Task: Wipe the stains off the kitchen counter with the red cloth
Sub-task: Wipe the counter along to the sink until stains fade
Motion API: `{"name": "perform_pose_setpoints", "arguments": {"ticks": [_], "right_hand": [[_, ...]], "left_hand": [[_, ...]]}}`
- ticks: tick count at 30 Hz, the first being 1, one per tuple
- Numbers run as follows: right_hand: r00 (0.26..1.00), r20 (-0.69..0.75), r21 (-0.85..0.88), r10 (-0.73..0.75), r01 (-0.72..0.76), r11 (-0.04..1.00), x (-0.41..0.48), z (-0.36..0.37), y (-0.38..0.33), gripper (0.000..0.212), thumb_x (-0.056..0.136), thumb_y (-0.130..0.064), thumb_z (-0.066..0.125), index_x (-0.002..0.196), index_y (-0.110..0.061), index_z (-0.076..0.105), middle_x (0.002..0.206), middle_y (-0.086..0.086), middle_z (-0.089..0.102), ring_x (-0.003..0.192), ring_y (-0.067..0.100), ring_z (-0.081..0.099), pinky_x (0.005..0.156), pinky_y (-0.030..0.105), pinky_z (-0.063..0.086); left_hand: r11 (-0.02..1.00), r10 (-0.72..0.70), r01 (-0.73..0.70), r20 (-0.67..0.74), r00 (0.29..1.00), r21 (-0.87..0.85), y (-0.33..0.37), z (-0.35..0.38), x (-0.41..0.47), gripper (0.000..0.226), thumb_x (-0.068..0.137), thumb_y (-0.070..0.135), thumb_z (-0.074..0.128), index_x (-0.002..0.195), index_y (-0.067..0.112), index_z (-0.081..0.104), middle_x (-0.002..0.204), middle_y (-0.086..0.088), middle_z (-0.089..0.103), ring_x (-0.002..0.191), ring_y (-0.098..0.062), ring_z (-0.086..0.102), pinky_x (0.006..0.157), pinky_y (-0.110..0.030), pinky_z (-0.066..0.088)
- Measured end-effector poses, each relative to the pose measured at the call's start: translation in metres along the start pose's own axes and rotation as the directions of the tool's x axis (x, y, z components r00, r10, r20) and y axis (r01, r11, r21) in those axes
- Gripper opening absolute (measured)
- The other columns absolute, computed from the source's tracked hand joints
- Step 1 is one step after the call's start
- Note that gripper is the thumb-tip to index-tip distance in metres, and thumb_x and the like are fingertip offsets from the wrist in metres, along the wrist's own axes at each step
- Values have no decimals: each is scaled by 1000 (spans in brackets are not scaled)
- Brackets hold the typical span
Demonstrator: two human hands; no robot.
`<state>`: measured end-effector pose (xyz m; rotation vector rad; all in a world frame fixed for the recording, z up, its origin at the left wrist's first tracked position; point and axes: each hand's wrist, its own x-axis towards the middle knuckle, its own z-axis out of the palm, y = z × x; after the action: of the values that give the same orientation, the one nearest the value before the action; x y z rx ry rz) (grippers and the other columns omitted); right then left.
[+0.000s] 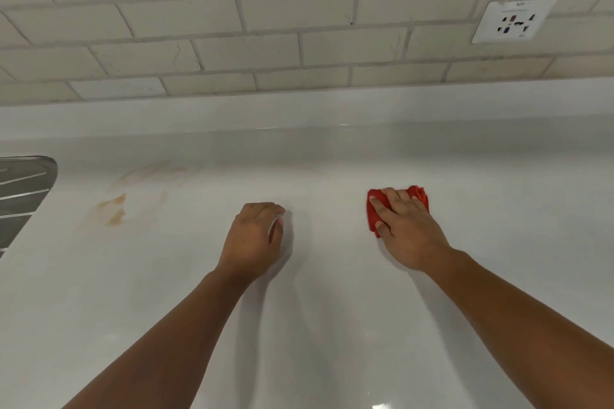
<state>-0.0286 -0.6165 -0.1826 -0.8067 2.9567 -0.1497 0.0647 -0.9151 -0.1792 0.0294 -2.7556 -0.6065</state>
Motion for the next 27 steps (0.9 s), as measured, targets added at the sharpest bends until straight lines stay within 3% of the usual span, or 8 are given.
{"name": "perform_pose_setpoints", "arguments": {"ticks": [5,12,18,22,27], "right_hand": [[998,39,-74,-51,54,996,58,-4,-10,57,100,-42,26,154,-25,21,161,-1,14,148,19,8,121,45,8],[1000,-13,-16,-14,14,1000,124,5,-61,58,99,-34,33,153,-15,23,161,7,16,148,27,12,120,49,9],[990,-1,4,-141,141,990,179,13,-147,60,100,-33,30,154,-12,16,163,7,8,149,26,5,121,48,5],[951,-24,17,-307,308,951,165,23,-201,59,99,-33,30,153,-12,21,163,5,13,149,24,9,121,46,6],[942,-31,61,-334,335,940,132,25,-162,61,98,-40,19,155,-15,18,163,0,9,150,18,3,122,42,4]], "left_hand": [[1000,-25,25,-19,1000,4,-17,-6,3,24,90,14,55,109,14,68,110,2,68,107,-19,55,90,-28,47],[987,-163,162,-59,985,-18,-48,-27,5,38,90,34,40,113,20,67,116,10,64,114,-12,52,88,-23,42],[965,-262,262,-88,961,-11,-78,-45,5,27,95,27,48,117,23,64,118,12,63,118,-11,50,86,-23,41],[962,-271,273,-91,958,16,-94,-57,0,24,97,24,53,118,21,65,118,10,64,118,-12,50,87,-25,43],[966,-251,254,-65,966,40,-111,-64,-6,24,95,26,51,113,21,66,115,10,64,115,-14,52,83,-26,44]]}}
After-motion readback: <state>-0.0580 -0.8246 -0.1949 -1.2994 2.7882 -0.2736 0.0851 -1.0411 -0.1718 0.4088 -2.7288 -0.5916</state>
